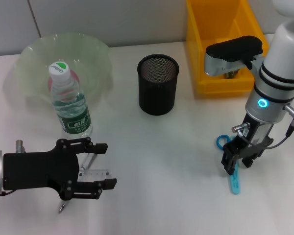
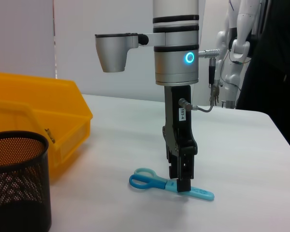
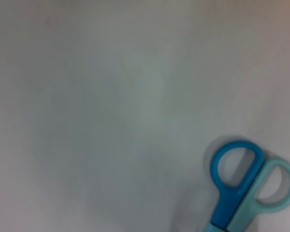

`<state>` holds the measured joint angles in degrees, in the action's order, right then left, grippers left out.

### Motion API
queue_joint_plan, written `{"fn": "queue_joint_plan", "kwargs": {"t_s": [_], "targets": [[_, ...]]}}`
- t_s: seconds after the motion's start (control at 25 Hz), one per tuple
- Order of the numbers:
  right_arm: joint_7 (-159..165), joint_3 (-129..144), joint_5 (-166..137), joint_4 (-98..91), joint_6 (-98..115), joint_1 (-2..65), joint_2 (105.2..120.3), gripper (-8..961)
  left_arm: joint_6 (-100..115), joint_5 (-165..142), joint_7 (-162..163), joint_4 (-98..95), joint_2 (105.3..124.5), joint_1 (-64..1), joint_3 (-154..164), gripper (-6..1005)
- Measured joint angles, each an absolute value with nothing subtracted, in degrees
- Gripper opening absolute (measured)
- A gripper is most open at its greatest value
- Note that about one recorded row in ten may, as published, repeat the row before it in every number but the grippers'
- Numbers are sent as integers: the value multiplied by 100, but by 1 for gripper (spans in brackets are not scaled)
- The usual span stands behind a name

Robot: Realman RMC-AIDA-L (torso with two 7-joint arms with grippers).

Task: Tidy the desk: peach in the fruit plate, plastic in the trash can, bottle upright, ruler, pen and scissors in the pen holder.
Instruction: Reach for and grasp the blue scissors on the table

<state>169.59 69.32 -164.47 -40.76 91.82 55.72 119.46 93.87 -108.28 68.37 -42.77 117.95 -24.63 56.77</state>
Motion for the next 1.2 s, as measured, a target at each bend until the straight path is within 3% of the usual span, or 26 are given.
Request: {"fn": "queue_joint_plan", "kwargs": {"t_s": [0.92,1.2], "targets": [[16960,6824,-16419,-3908,9159,5587,11953,482,9430,-10833,6836,-4325,11795,-2469,5678,813],[16963,6865,-16425,-3902,9164,5582,11953,442,9431,-10837,6824,-4325,11795,-2453,5678,812]]}}
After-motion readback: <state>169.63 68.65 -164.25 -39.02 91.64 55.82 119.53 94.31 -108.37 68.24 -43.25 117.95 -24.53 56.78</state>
